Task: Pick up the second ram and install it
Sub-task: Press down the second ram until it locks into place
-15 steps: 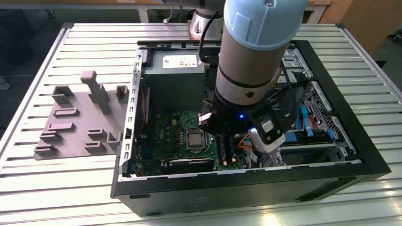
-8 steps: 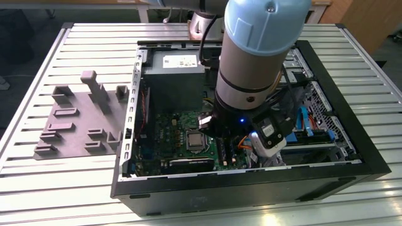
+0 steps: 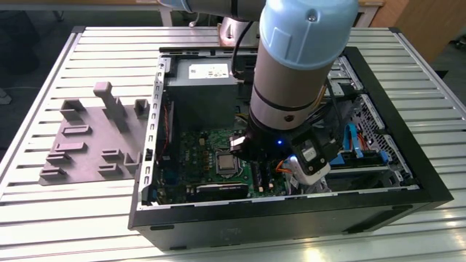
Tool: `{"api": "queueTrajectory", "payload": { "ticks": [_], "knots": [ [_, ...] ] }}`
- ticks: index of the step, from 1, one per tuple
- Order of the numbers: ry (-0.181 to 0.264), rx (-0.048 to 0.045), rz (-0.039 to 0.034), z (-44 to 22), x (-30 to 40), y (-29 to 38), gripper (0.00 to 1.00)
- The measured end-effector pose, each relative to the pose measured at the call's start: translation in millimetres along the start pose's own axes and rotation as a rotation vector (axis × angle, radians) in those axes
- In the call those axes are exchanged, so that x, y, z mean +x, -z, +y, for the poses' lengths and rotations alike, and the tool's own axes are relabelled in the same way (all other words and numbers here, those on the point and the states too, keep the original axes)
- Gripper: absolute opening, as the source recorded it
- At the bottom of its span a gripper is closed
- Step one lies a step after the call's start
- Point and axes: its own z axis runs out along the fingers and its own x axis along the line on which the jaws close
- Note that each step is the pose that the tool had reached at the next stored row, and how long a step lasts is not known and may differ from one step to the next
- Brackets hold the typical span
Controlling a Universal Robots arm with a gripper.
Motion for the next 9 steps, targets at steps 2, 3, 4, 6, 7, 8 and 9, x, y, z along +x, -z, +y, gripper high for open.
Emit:
{"api": "queueTrajectory", "payload": {
  "ticks": [2, 3, 4, 6, 7, 8, 9],
  "knots": [
    [-0.002, 0.0001, -0.0001, 0.9, 0.1, -1.4, 0.11],
    [-0.002, 0.0001, -0.0001, 1.6, 0.2, -2.4, 0.11],
    [-0.002, 0.0001, -0.0002, 2.4, 0.2, -3.5, 0.11],
    [-0.002, 0.0002, -0.0001, 3.1, 0.3, -6.0, 0.11],
    [-0.002, 0.0001, -0.0002, 3.2, 0.3, -7.3, 0.11],
    [-0.002, 0.0002, -0.0001, 3.1, 0.4, -7.9, 0.11],
    [-0.002, 0.0005, 0.0, 3.1, 0.4, -7.9, 0.11]
  ]
}}
